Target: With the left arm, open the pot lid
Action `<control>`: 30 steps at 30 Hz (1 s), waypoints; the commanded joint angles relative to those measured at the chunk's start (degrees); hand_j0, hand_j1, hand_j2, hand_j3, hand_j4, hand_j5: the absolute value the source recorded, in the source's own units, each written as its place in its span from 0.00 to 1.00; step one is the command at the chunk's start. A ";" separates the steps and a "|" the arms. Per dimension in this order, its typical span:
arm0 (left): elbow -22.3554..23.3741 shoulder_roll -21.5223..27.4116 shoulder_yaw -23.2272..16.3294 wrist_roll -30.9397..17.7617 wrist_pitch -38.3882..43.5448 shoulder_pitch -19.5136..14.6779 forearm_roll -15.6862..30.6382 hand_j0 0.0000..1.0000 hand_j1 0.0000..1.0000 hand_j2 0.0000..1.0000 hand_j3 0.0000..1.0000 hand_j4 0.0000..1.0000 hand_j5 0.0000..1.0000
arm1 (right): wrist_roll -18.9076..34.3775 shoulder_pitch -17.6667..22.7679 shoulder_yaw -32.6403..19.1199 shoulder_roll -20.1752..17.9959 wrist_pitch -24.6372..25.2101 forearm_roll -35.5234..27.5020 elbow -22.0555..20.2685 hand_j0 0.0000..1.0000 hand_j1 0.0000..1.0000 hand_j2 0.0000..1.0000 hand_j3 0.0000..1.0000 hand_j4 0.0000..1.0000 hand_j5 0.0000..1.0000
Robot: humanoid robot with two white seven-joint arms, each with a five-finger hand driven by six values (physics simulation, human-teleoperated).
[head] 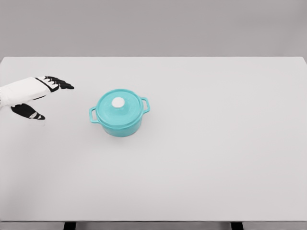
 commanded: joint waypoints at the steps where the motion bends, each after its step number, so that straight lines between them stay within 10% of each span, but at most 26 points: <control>1: -2.19 0.28 -4.46 0.01 0.10 -0.09 -1.61 1.00 1.00 1.00 1.00 1.00 1.00 | 0.00 0.00 0.01 -0.01 0.00 -0.01 0.01 1.00 1.00 1.00 1.00 1.00 1.00; 6: -2.63 13.99 -21.51 0.01 0.10 -15.90 6.47 1.00 1.00 1.00 1.00 1.00 1.00 | 0.09 0.00 0.01 -0.01 0.00 -0.01 0.01 1.00 1.00 1.00 1.00 1.00 1.00; 9: -4.39 2.57 -22.13 0.01 0.10 -19.24 6.91 1.00 1.00 1.00 1.00 1.00 1.00 | 0.00 0.00 0.01 -0.01 0.00 -0.01 0.01 1.00 1.00 1.00 1.00 1.00 1.00; 13: -4.48 2.12 -30.13 0.01 0.10 -30.67 7.18 1.00 1.00 1.00 1.00 1.00 1.00 | 0.00 0.00 0.01 -0.01 0.00 -0.01 0.01 1.00 1.00 1.00 1.00 1.00 1.00; 30: -10.72 -3.15 -43.22 0.01 0.10 -36.56 7.35 1.00 1.00 1.00 1.00 1.00 1.00 | 0.00 0.00 0.01 -0.01 0.00 -0.01 0.01 1.00 1.00 1.00 1.00 1.00 1.00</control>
